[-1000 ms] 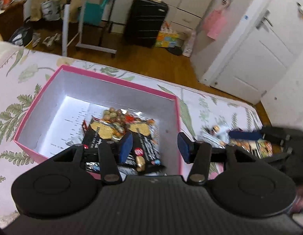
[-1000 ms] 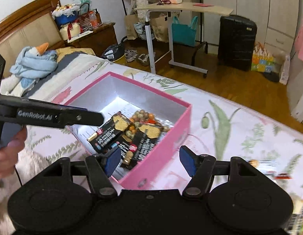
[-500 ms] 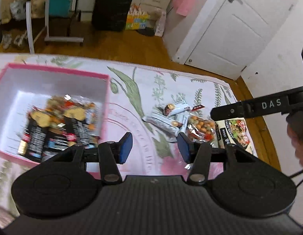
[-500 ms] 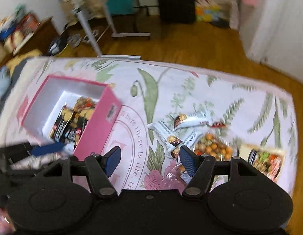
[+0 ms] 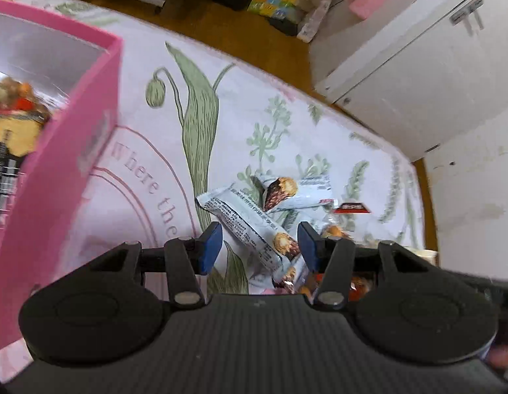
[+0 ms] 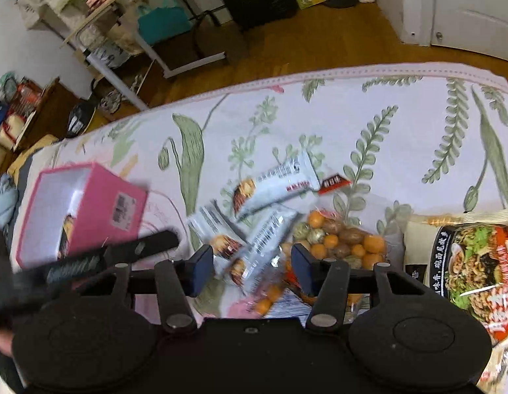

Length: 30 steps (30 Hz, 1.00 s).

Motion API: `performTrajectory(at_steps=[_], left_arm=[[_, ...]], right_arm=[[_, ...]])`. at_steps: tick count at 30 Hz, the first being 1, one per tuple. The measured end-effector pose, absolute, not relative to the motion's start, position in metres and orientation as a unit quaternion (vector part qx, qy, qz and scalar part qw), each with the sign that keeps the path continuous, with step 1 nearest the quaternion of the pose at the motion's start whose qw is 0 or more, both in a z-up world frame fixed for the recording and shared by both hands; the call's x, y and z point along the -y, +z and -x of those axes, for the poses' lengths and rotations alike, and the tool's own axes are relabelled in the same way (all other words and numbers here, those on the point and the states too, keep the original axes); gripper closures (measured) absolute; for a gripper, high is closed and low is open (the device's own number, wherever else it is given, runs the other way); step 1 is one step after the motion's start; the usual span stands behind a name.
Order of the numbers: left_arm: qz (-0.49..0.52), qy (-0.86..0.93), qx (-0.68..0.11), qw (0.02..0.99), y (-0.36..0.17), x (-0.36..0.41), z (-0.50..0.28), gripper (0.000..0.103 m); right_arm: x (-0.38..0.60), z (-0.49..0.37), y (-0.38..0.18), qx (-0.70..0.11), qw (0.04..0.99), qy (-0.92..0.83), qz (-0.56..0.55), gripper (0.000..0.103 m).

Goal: Organize snacks
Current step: 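Grasp a white wrapped bar with the left tool while the right tool grasps another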

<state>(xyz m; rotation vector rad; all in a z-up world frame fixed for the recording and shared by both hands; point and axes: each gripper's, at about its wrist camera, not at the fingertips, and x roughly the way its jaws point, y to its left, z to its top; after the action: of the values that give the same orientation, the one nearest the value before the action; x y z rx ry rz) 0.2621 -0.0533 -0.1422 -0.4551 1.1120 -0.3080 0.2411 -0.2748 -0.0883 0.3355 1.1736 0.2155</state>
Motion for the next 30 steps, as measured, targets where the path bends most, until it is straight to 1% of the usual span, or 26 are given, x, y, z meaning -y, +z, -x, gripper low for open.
performTrajectory(at_steps=[5, 8, 10, 11, 12, 14, 16, 20, 21, 23, 28, 30], left_arm=[[0.218, -0.128, -0.547, 0.798, -0.168, 0.079, -0.273, 0.053], [0.222, -0.113, -0.548, 0.799, -0.176, 0.085, -0.276, 0.051], [0.23, -0.107, -0.548, 0.797, -0.18, 0.083, -0.278, 0.051], [0.234, -0.109, -0.546, 0.797, -0.181, 0.081, -0.278, 0.054], [0.23, -0.114, -0.546, 0.798, -0.181, 0.08, -0.278, 0.064], [0.221, -0.129, -0.541, 0.801, -0.178, 0.074, -0.276, 0.071], [0.227, -0.134, -0.535, 0.803, -0.176, 0.063, -0.273, 0.071], [0.202, -0.141, -0.531, 0.811, -0.176, 0.052, -0.272, 0.072], [0.198, -0.142, -0.53, 0.812, -0.175, 0.048, -0.272, 0.072], [0.197, -0.14, -0.527, 0.815, -0.173, 0.043, -0.272, 0.072], [0.164, -0.133, -0.507, 0.835, -0.166, 0.041, -0.268, 0.072], [0.146, -0.129, -0.496, 0.846, -0.161, 0.039, -0.265, 0.072]], right_arm=[[0.265, -0.229, -0.105, -0.529, 0.832, 0.133, -0.101, 0.048], [0.252, -0.225, -0.11, -0.518, 0.841, 0.148, -0.057, 0.048], [0.246, -0.225, -0.111, -0.513, 0.843, 0.155, -0.044, 0.048], [0.244, -0.226, -0.112, -0.514, 0.842, 0.157, -0.044, 0.048], [0.243, -0.228, -0.113, -0.515, 0.841, 0.158, -0.05, 0.048], [0.239, -0.229, -0.115, -0.512, 0.842, 0.166, -0.048, 0.048], [0.234, -0.231, -0.119, -0.511, 0.844, 0.162, -0.034, 0.048], [0.229, -0.238, -0.129, -0.52, 0.841, 0.148, -0.028, 0.048], [0.227, -0.239, -0.13, -0.515, 0.844, 0.148, -0.025, 0.046], [0.223, -0.24, -0.131, -0.506, 0.848, 0.153, -0.021, 0.035], [0.212, -0.237, -0.143, -0.494, 0.857, 0.141, -0.026, 0.033], [0.203, -0.235, -0.151, -0.495, 0.859, 0.134, -0.012, 0.036]])
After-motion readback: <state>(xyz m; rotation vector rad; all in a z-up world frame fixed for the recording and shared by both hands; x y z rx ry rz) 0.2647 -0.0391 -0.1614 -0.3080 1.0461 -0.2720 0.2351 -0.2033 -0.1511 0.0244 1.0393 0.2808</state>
